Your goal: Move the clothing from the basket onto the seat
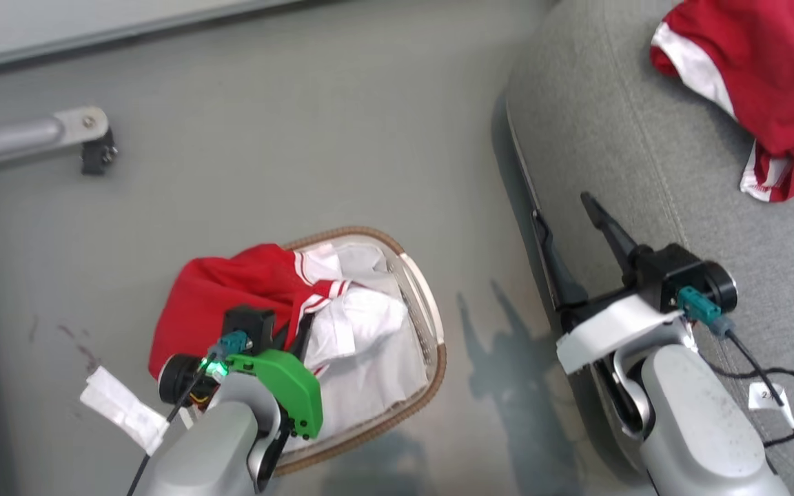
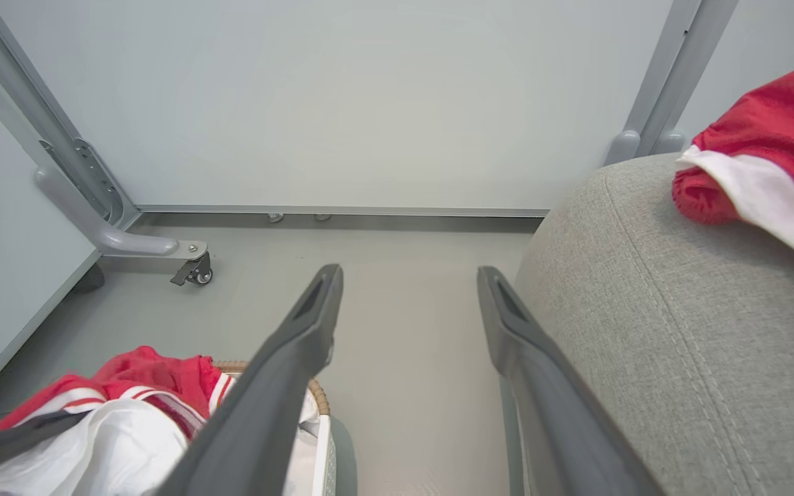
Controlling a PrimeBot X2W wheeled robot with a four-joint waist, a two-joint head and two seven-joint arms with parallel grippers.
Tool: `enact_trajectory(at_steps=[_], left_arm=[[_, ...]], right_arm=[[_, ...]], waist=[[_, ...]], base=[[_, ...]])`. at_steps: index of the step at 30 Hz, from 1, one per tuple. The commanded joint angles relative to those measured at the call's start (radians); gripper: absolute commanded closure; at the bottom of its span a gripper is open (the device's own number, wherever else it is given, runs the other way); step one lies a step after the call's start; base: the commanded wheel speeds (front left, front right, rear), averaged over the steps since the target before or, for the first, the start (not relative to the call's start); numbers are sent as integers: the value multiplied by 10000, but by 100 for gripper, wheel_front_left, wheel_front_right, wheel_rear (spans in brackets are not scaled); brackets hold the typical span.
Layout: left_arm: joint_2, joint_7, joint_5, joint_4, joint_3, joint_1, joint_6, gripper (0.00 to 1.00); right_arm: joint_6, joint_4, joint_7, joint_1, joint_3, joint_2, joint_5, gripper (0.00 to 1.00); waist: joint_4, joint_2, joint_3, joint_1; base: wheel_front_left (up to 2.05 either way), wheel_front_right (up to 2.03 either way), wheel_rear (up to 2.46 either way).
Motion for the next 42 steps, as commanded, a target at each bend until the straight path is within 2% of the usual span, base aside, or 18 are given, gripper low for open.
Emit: enact_trajectory(at_steps=[1,12,22,31,42], left_arm=[[40,-36,151,-296,239,319,79,100],[-102,-36,1537,-2903,2374,1938,226,100],[-439,-38,2501,-4844,3766,1994,8,100],[-679,-38,2862,-5309,3806,1329,-158,100],[-777,-39,2529,-5202,2997,900,-217,100]], right_arm=[[-14,98,-5,329,-12,-51,-56,0],[-14,405,-5,1534,-38,-49,-28,0],[-14,646,-5,2282,217,-49,-9,0],[-14,730,-5,2340,1397,-44,-35,0],[-14,913,-5,413,4461,-38,512,0]], waist=[[623,0,-1440,0],[967,0,-2975,0],[1047,0,-3875,0],[1263,0,-4008,0],[1862,0,-3927,0]], base=[[0,0,0],[0,0,0],[0,0,0],[0,0,0],[0,0,0]])
